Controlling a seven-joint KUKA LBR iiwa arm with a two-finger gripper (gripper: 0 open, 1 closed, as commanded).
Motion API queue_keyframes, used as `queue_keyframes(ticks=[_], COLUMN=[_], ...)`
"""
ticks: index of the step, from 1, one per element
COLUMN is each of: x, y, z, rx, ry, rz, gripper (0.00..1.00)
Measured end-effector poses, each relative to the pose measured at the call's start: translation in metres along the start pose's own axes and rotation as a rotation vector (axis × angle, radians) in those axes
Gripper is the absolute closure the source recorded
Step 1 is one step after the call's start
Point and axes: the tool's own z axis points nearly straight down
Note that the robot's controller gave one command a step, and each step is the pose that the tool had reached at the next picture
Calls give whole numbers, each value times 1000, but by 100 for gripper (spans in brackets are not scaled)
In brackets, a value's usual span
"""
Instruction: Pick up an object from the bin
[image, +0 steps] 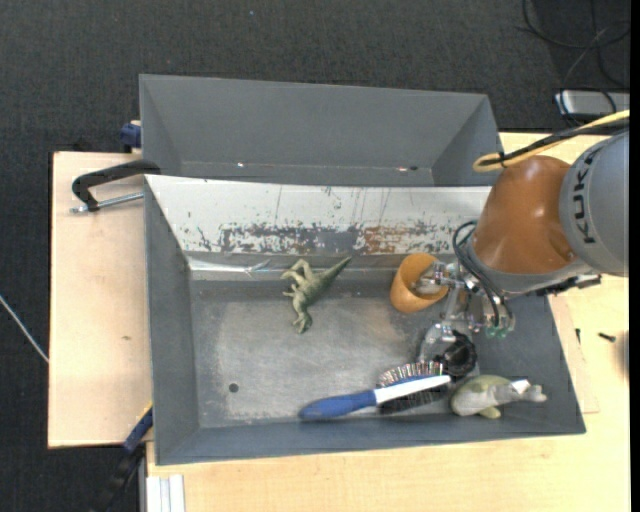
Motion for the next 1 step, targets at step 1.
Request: queue_keyframes(ticks=[1], x=[-12], y=[-41], z=[2], rx=[-6], ry=[8], rz=[-65], gripper=[0])
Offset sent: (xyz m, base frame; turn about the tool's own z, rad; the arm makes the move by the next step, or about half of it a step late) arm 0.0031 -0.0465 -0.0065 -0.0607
